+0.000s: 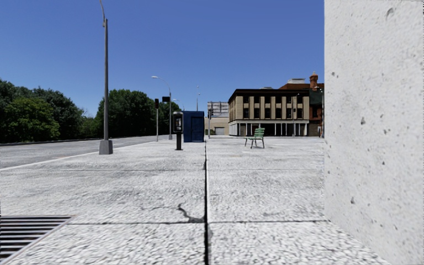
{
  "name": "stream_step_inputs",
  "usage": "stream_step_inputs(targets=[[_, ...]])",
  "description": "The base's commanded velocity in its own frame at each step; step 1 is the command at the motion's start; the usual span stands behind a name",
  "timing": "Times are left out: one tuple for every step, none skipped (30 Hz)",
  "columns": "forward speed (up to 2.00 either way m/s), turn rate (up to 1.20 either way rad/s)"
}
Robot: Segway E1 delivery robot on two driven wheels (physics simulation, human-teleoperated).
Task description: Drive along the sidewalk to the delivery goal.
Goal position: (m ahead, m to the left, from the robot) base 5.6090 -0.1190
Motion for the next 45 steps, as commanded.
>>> stream_step_inputs(targets=[[2.00, 0.00], [2.00, 0.00], [2.00, 0.00], [2.00, 0.00], [2.00, 0.00], [2.00, 0.00], [2.00, 0.00], [2.00, 0.00], [2.00, 0.00], [2.00, 0.00], [2.00, 0.00], [2.00, 0.00], [2.00, 0.00], [2.00, 0.00], [2.00, 0.00], [2.00, 0.00], [2.00, 0.00], [2.00, 0.00], [2.00, 0.00], [2.00, 0.00], [2.00, 0.00], [2.00, 0.00], [2.00, 0.00], [2.00, 0.00], [2.00, 0.00], [2.00, 0.00], [2.00, 0.00], [2.00, 0.00], [2.00, 0.00], [2.00, 0.00], [2.00, 0.00], [2.00, 0.00], [2.00, 0.00], [2.00, 0.00], [2.00, 0.00], [2.00, 0.00], [2.00, 0.00], [2.00, 0.00], [2.00, 0.00], [2.00, 0.00], [2.00, 0.00], [2.00, 0.00], [2.00, 0.00], [2.00, 0.00], [2.00, 0.00]])
